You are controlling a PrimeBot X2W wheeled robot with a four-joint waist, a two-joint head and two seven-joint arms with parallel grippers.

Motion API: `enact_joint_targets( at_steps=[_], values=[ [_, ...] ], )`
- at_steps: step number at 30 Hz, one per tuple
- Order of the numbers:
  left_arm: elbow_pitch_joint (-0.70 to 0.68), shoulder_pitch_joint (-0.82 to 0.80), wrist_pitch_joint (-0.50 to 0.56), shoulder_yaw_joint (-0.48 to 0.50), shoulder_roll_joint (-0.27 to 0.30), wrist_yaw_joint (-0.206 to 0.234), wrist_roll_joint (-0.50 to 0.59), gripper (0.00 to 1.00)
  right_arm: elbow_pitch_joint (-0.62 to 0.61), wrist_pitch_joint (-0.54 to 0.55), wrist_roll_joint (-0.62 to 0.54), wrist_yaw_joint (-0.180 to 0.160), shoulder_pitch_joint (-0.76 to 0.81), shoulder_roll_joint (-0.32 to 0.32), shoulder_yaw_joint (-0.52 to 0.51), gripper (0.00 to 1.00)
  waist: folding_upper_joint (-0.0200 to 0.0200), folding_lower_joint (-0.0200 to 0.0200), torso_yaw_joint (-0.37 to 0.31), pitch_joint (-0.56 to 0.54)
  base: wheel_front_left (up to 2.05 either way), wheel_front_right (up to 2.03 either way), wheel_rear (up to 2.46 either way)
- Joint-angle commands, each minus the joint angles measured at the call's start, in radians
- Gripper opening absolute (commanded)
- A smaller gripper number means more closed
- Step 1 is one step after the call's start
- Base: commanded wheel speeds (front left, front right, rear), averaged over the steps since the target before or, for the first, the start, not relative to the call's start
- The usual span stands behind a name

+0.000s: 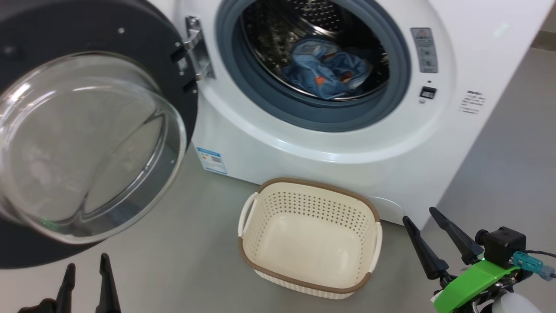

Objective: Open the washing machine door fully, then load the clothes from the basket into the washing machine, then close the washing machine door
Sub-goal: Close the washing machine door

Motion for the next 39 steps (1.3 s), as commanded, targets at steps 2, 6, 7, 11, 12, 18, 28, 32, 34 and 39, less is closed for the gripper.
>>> enact_joint_targets(
  at_steps=[2, 6, 7, 11, 12, 18, 28, 32, 34, 39],
  values=[
    [-0.03, -0.019, -0.006, 0.024, 0.013, 0.01, -0.006, 1.0, -0.018, -0.012, 0.018, 0.01, -0.026, -0.02, 0.016, 1.0, 0.0, 0.0, 0.057, 0.008, 0.0, 0.0, 0.0],
    [-0.034, -0.016, -0.006, 0.022, 0.013, 0.013, -0.009, 1.0, -0.017, -0.012, 0.018, 0.01, -0.029, -0.021, 0.017, 1.0, 0.0, 0.0, 0.081, 0.009, 0.0, 0.0, 0.0],
    [-0.035, -0.015, -0.006, 0.022, 0.013, 0.015, -0.009, 1.0, -0.016, -0.012, 0.018, 0.01, -0.03, -0.021, 0.018, 1.0, 0.0, 0.0, 0.086, 0.01, 0.0, 0.0, 0.0],
    [-0.04, -0.01, -0.006, 0.026, 0.013, 0.019, -0.013, 1.0, -0.015, -0.012, 0.02, 0.01, -0.032, -0.023, 0.019, 1.0, 0.0, 0.0, 0.1, 0.01, 0.0, 0.0, 0.0],
    [-0.04, -0.009, -0.006, 0.026, 0.013, 0.019, -0.013, 1.0, -0.014, -0.012, 0.02, 0.01, -0.032, -0.023, 0.018, 1.0, 0.0, 0.0, 0.103, 0.009, 0.0, 0.0, 0.0],
    [-0.041, -0.006, -0.006, 0.026, 0.013, 0.021, -0.014, 1.0, -0.014, -0.012, 0.022, 0.01, -0.028, -0.025, 0.019, 1.0, 0.0, 0.0, 0.114, 0.004, 0.0, 0.0, 0.0],
    [-0.047, -0.004, -0.006, 0.033, 0.013, 0.024, -0.015, 1.0, -0.014, -0.012, 0.026, 0.01, -0.03, -0.02, 0.029, 1.0, 0.0, 0.0, 0.103, 0.001, 0.0, 0.0, 0.0],
    [-0.068, -0.012, -0.006, 0.048, 0.013, 0.023, -0.011, 0.45, -0.015, -0.012, 0.026, 0.01, -0.026, -0.019, 0.028, 1.0, 0.0, 0.0, 0.095, 0.001, 0.0, 0.0, 0.0],
    [-0.086, -0.017, -0.006, 0.057, 0.013, 0.021, -0.01, 0.0, -0.016, -0.012, 0.026, 0.01, -0.025, -0.018, 0.027, 1.0, 0.0, 0.0, 0.092, 0.001, 0.0, 0.0, 0.0],
    [-0.161, -0.045, -0.006, 0.108, 0.013, 0.007, -0.013, 0.0, -0.017, -0.012, 0.024, 0.01, -0.02, -0.015, 0.024, 1.0, 0.0, 0.0, 0.088, 0.002, 0.0, 0.0, 0.0]
  ],
)
